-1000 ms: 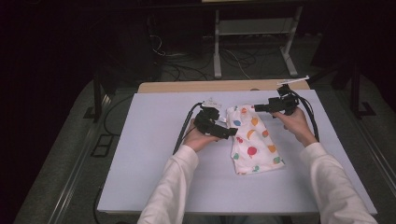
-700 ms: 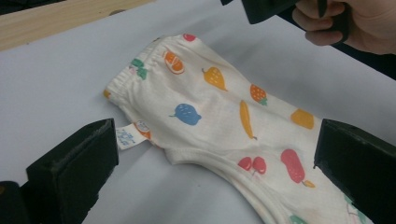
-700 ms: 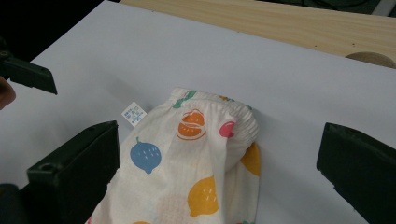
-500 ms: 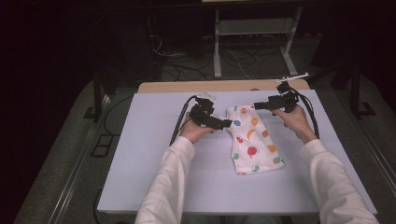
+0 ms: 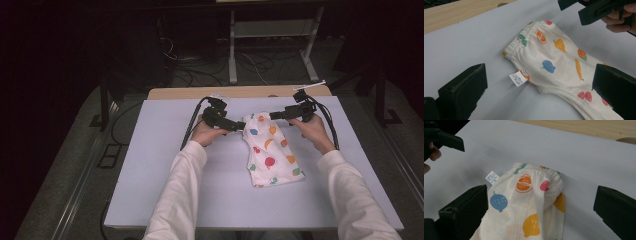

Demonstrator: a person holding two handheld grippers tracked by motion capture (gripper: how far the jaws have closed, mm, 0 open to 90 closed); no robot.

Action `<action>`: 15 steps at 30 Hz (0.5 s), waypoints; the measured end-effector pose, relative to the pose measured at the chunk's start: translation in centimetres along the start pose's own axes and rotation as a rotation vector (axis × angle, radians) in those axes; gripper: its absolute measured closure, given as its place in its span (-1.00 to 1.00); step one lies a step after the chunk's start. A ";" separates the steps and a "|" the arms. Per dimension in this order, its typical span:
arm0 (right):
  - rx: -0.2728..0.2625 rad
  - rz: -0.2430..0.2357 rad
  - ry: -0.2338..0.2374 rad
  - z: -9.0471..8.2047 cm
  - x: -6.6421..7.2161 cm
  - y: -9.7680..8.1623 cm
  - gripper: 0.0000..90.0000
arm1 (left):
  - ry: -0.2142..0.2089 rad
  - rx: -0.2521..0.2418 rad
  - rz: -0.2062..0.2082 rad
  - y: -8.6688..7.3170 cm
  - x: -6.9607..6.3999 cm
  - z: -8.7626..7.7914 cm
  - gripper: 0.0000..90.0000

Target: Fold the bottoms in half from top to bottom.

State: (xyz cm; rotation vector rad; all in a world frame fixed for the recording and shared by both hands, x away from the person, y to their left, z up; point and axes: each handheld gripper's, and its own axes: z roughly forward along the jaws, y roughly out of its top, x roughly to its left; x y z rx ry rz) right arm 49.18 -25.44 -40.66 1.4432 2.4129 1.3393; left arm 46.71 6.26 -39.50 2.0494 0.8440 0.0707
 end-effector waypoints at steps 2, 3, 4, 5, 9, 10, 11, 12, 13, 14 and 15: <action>0.003 0.009 0.000 0.2 -0.1 0.0 -1.00 | -0.002 -0.006 -0.011 -0.2 0.2 0.4 -1.00; 0.006 0.014 0.001 0.3 -0.1 -0.1 -1.00 | -0.001 -0.004 -0.017 -0.3 0.3 0.7 -1.00; 0.008 0.018 0.001 0.4 -0.2 -0.1 -1.00 | -0.003 -0.001 -0.024 -0.4 0.5 0.9 -1.00; 0.011 0.022 0.000 0.5 -0.2 -0.2 -1.00 | -0.005 0.000 -0.031 -0.5 0.6 1.1 -1.00; -0.014 0.046 0.028 0.4 -0.5 -0.7 -0.87 | -0.005 0.003 -0.073 -0.8 1.2 1.8 -1.00; -0.018 0.056 0.033 0.4 -0.6 -0.8 -0.85 | -0.003 0.005 -0.084 -0.9 1.3 2.0 -1.00; -0.017 0.065 0.034 0.4 -0.8 -0.9 -0.82 | -0.001 0.009 -0.093 -1.1 1.5 2.2 -1.00; -0.016 0.074 0.039 0.5 -1.0 -1.0 -0.79 | 0.007 0.014 -0.102 -1.2 1.6 2.4 -1.00; -0.019 0.081 0.046 0.5 -1.1 -1.1 -0.75 | 0.004 0.020 -0.114 -1.3 1.7 2.6 -1.00; -0.025 0.092 0.051 0.5 -1.2 -1.2 -0.73 | 0.000 0.023 -0.122 -1.4 1.8 2.8 -1.00; -0.036 0.098 0.057 0.5 -1.4 -1.3 -0.69 | 0.001 0.022 -0.133 -1.5 1.9 3.1 -1.00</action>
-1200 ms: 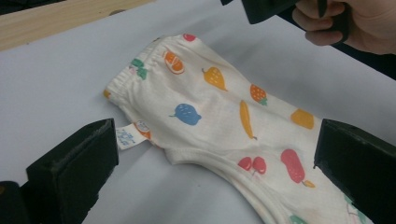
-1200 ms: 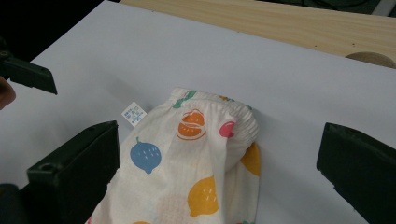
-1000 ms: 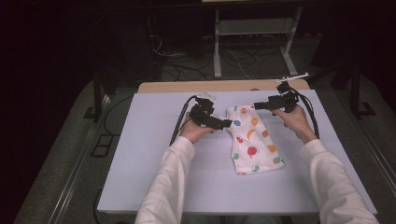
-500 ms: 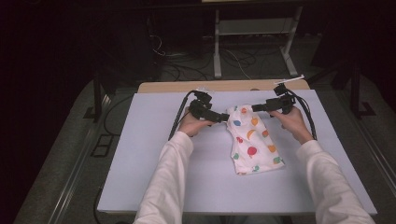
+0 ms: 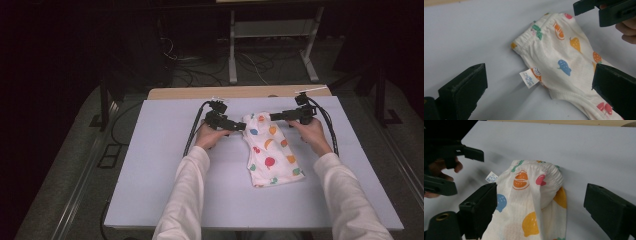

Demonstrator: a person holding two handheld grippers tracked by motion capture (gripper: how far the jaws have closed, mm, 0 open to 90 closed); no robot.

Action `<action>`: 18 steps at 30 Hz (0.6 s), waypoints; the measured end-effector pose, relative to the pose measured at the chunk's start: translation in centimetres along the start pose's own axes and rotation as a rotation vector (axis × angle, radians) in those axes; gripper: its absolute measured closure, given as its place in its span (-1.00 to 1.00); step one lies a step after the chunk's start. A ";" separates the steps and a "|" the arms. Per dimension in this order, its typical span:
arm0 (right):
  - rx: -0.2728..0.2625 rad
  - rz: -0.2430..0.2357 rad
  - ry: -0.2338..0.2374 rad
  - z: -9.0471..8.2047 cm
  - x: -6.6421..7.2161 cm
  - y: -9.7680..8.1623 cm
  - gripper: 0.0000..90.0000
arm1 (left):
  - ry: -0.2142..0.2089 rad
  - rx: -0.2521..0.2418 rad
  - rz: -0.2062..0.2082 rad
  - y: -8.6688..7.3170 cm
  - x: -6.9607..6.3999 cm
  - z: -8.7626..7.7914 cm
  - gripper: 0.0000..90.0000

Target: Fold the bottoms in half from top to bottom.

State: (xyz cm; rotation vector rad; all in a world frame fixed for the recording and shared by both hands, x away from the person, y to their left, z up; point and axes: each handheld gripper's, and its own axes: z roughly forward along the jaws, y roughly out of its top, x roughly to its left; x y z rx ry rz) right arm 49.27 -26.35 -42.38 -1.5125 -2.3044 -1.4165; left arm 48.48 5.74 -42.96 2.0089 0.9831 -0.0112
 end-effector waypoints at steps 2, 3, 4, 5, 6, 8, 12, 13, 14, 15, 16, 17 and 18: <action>-0.009 0.018 0.011 0.1 -0.2 -0.1 -0.68 | -0.010 -0.013 -0.025 -0.1 0.3 0.3 -0.99; -0.005 0.024 0.010 0.2 -0.3 -0.1 -0.67 | -0.018 -0.022 -0.033 -0.2 0.4 0.5 -0.96; 0.001 0.024 0.006 0.3 -0.3 -0.1 -0.65 | -0.021 -0.027 -0.043 -0.2 0.4 0.7 -0.94; 0.006 0.025 0.003 0.4 -0.4 -0.1 -0.61 | -0.025 -0.024 -0.045 -0.3 0.4 0.8 -0.93; 0.008 0.029 0.003 0.6 -0.5 -0.1 -0.58 | -0.029 -0.020 -0.045 -0.3 0.3 1.0 -0.92; 0.009 0.039 0.008 0.8 -0.7 -0.2 -0.49 | -0.034 -0.013 -0.051 -0.4 0.3 1.4 -0.91; 0.017 0.030 0.002 1.2 -1.0 -0.6 -0.25 | -0.041 -0.006 -0.076 -0.7 0.3 2.0 -0.89; 0.011 0.035 0.008 1.3 -1.1 -0.7 -0.24 | -0.042 -0.007 -0.075 -0.7 0.3 2.1 -0.88; 0.016 0.048 0.018 1.4 -1.1 -0.7 -0.24 | -0.043 -0.009 -0.076 -0.7 0.3 2.2 -0.86; 0.029 0.049 0.019 1.5 -1.2 -0.8 -0.22 | -0.048 -0.011 -0.079 -0.7 0.3 2.2 -0.83; 0.042 0.041 0.013 1.6 -1.2 -0.8 -0.19 | -0.049 -0.008 -0.078 -0.8 0.4 2.3 -0.79; 0.052 0.033 0.007 1.7 -1.1 -0.8 -0.17 | -0.048 -0.006 -0.077 -0.8 0.4 2.4 -0.75; 0.055 0.032 0.000 1.8 -1.1 -0.9 -0.14 | -0.055 -0.005 -0.079 -0.9 0.4 2.5 -0.72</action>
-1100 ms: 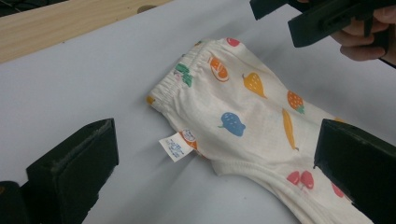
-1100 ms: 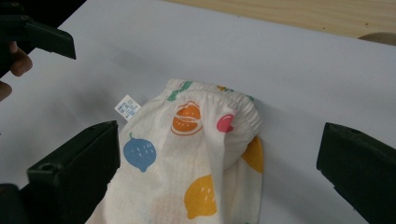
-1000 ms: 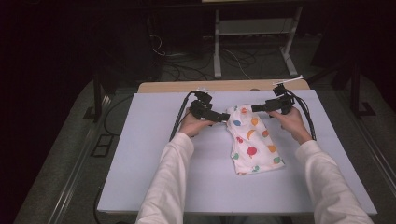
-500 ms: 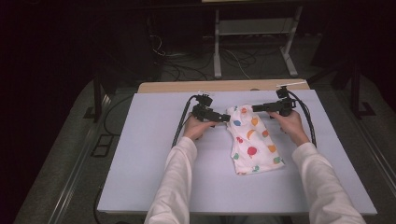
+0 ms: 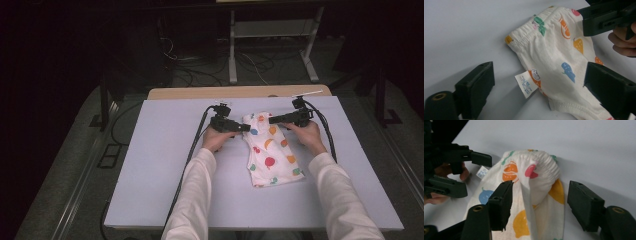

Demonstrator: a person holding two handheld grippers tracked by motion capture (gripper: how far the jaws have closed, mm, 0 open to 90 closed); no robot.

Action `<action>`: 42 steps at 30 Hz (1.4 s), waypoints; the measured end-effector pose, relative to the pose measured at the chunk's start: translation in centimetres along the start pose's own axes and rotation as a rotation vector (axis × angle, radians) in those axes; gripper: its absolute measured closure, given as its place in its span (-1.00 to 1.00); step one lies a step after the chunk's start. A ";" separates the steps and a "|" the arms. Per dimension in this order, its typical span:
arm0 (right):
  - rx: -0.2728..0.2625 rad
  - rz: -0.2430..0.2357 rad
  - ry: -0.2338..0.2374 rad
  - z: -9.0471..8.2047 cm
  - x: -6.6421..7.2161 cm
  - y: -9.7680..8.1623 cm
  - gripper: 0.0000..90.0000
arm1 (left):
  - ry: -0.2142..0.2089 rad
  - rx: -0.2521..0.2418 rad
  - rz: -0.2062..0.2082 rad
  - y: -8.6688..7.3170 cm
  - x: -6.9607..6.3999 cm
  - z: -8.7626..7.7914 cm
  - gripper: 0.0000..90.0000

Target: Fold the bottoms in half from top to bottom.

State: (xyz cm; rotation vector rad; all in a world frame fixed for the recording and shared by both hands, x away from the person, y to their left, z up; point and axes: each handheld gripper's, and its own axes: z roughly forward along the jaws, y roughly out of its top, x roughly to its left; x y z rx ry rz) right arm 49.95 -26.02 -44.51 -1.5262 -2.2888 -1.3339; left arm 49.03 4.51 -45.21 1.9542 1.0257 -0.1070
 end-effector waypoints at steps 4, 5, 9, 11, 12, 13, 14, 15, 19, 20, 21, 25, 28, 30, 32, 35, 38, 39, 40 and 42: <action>0.003 0.012 -0.025 0.1 -0.2 -0.1 -0.07 | -0.024 0.004 -0.012 -0.2 0.1 0.4 -0.67; 0.007 0.015 -0.022 0.1 -0.3 -0.2 -0.03 | -0.025 0.002 -0.011 -0.2 0.0 0.4 -0.64; 0.025 0.023 -0.003 0.3 -0.6 -0.3 0.08 | -0.026 -0.005 -0.009 -0.2 -0.1 0.6 -0.51; 0.033 0.026 0.001 0.4 -0.8 -0.4 0.13 | -0.025 -0.010 -0.012 -0.2 -0.1 0.7 -0.43; 0.041 0.028 0.006 0.4 -0.8 -0.5 0.17 | -0.020 -0.011 -0.016 -0.2 -0.1 0.8 -0.36; 0.053 0.017 0.004 0.6 -0.8 -0.6 0.21 | -0.016 -0.012 -0.017 -0.2 -0.1 0.8 -0.30; 0.048 0.012 -0.001 0.6 -0.8 -0.6 0.25 | -0.010 -0.018 -0.026 -0.2 -0.1 0.9 -0.24; 0.046 0.012 -0.004 0.6 -0.8 -0.6 0.29 | -0.004 -0.019 -0.031 -0.2 -0.1 1.0 -0.12; 0.065 -0.017 -0.016 0.9 -0.4 -0.6 0.51 | 0.005 -0.014 -0.032 -0.1 -0.2 1.4 0.13; 0.070 -0.023 -0.017 1.0 -0.3 -0.6 0.55 | 0.014 -0.011 -0.029 0.0 -0.3 1.4 0.19; 0.074 -0.025 -0.018 1.1 -0.2 -0.6 0.60 | 0.017 -0.010 -0.034 0.0 -0.3 1.5 0.26; 0.078 -0.021 -0.059 1.3 0.0 -0.5 0.93 | 0.025 -0.014 -0.038 0.2 -0.6 1.6 0.52; 0.081 -0.028 -0.073 1.1 0.2 -0.6 0.96 | 0.042 -0.015 -0.046 0.2 -0.8 1.7 0.72; 0.082 -0.033 -0.071 1.0 0.4 -0.6 0.96 | 0.049 -0.016 -0.058 0.2 -0.9 1.7 0.88; 0.075 -0.029 -0.057 0.8 0.5 -0.7 0.97 | 0.053 -0.011 -0.059 0.2 -1.0 1.7 0.94; 0.051 -0.023 -0.032 0.3 0.5 -0.9 0.97 | 0.059 -0.022 -0.037 0.3 -1.3 1.7 0.96; 0.037 -0.021 -0.026 -0.2 0.4 -1.1 0.97 | 0.060 -0.026 -0.027 0.4 -1.4 1.5 0.96; 0.029 -0.015 -0.026 -0.3 0.4 -1.2 0.97 | 0.058 -0.029 -0.022 0.4 -1.5 1.5 0.96; 0.020 -0.011 -0.026 -0.4 0.4 -1.3 0.97 | 0.059 -0.028 -0.016 0.4 -1.6 1.5 0.96; 0.007 -0.012 -0.028 -0.7 0.4 -1.5 0.97 | 0.057 -0.031 -0.005 0.4 -1.9 1.4 0.96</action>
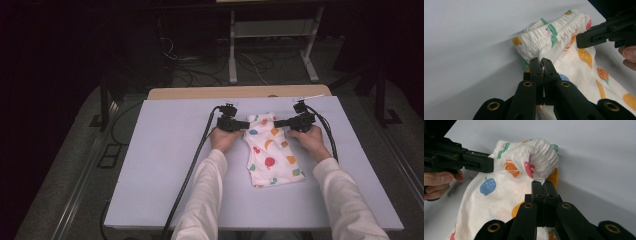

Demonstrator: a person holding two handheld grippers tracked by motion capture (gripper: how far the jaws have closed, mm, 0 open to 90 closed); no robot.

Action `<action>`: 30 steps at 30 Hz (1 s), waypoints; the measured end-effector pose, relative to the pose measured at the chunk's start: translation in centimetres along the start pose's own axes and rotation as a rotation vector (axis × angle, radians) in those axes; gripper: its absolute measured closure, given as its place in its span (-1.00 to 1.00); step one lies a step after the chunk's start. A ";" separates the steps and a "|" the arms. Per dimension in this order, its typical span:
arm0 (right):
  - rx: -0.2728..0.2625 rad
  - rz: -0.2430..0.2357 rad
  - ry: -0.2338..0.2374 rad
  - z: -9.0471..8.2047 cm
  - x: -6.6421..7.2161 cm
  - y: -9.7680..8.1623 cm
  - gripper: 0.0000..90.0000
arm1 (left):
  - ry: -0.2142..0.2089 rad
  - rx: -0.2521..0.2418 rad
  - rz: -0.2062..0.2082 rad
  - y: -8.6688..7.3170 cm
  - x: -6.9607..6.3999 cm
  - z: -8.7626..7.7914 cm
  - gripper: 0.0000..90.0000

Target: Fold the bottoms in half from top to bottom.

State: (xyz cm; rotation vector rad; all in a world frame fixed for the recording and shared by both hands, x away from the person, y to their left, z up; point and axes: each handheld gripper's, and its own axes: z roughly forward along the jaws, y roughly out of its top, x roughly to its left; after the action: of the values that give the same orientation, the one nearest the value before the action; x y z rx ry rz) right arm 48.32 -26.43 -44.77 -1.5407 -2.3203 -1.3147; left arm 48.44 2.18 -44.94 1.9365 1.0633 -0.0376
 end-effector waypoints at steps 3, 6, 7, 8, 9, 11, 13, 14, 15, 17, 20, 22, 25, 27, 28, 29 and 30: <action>-0.016 0.005 0.015 -0.4 0.0 -0.2 0.97 | -0.008 -0.008 0.009 0.0 -0.4 -0.2 0.96; -0.023 -0.001 0.017 -0.8 0.2 -0.4 0.97 | -0.010 -0.020 0.017 0.0 -0.7 -0.5 0.96; -0.030 -0.004 0.017 -1.0 0.3 -0.4 0.97 | -0.011 -0.025 0.018 0.0 -0.8 -0.6 0.96; -0.033 -0.004 0.021 -1.1 0.3 -0.4 0.97 | -0.018 -0.031 0.017 0.0 -0.9 -0.7 0.96; -0.036 -0.005 0.022 -1.2 0.4 -0.5 0.97 | -0.017 -0.034 0.018 -0.1 -1.0 -0.9 0.96; -0.049 -0.013 0.030 -1.4 0.6 -0.5 0.97 | -0.022 -0.041 0.018 -0.1 -1.2 -1.2 0.97; -0.062 -0.013 0.041 -1.6 0.8 -0.6 0.97 | -0.018 -0.051 0.027 -0.1 -1.4 -1.6 0.96; -0.067 -0.011 0.054 -1.6 0.9 -0.7 0.97 | -0.019 -0.055 0.025 -0.2 -1.4 -1.8 0.97; -0.072 -0.012 0.056 -1.6 1.0 -0.8 0.97 | -0.023 -0.063 0.021 -0.2 -1.5 -2.0 0.97; -0.077 -0.013 0.061 -1.6 1.1 -0.8 0.97 | -0.028 -0.065 0.023 -0.4 -1.5 -2.4 0.97; -0.087 -0.021 0.074 -1.8 1.3 -0.8 0.97 | -0.036 -0.071 0.028 -0.5 -1.6 -2.8 0.97; -0.099 -0.023 0.082 -1.9 1.4 -0.8 0.97 | -0.044 -0.079 0.030 -0.6 -1.8 -3.0 0.97; -0.110 -0.023 0.092 -2.2 1.5 -0.8 0.97 | -0.049 -0.078 0.036 -0.5 -2.2 -3.3 0.97; -0.114 -0.026 0.094 -2.3 1.5 -0.9 0.97 | -0.053 -0.086 0.037 -0.5 -2.4 -3.4 0.97; -0.114 -0.027 0.095 -2.4 1.5 -0.9 0.97 | -0.057 -0.088 0.039 -0.4 -2.6 -3.4 0.97; -0.118 -0.029 0.095 -2.5 1.4 -1.0 0.97 | -0.057 -0.089 0.037 -0.4 -2.7 -3.4 0.97; -0.122 -0.026 0.097 -2.5 1.4 -1.1 0.97 | -0.061 -0.091 0.033 -0.4 -2.8 -3.4 0.97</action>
State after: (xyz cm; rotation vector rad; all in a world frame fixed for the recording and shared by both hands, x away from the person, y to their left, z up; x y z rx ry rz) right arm 45.77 -27.24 -43.18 -1.4474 -2.2481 -1.5276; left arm 45.15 2.89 -42.01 1.8590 0.9756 -0.0294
